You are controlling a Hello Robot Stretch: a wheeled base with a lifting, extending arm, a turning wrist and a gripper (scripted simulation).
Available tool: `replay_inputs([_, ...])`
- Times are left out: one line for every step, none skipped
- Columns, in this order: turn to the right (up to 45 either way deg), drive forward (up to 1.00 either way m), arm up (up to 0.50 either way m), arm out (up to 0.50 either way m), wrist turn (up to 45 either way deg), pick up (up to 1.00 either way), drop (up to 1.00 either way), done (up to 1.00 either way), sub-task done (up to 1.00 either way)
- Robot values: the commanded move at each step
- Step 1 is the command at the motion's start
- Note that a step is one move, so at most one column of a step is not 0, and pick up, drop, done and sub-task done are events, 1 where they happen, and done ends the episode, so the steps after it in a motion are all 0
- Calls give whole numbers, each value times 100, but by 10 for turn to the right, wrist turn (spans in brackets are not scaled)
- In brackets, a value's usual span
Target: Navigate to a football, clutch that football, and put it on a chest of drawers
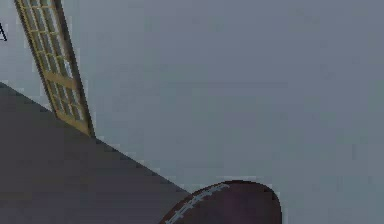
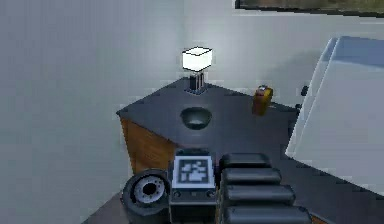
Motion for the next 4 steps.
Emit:
replay_inputs([-120,0,0,0,0,0,0,0,0])
replay_inputs([450,0,0,0,0,0,0,0,0])
replay_inputs([450,0,0,0,0,0,0,0,0])
replay_inputs([-450,0,0,0,0,0,0,0,0])
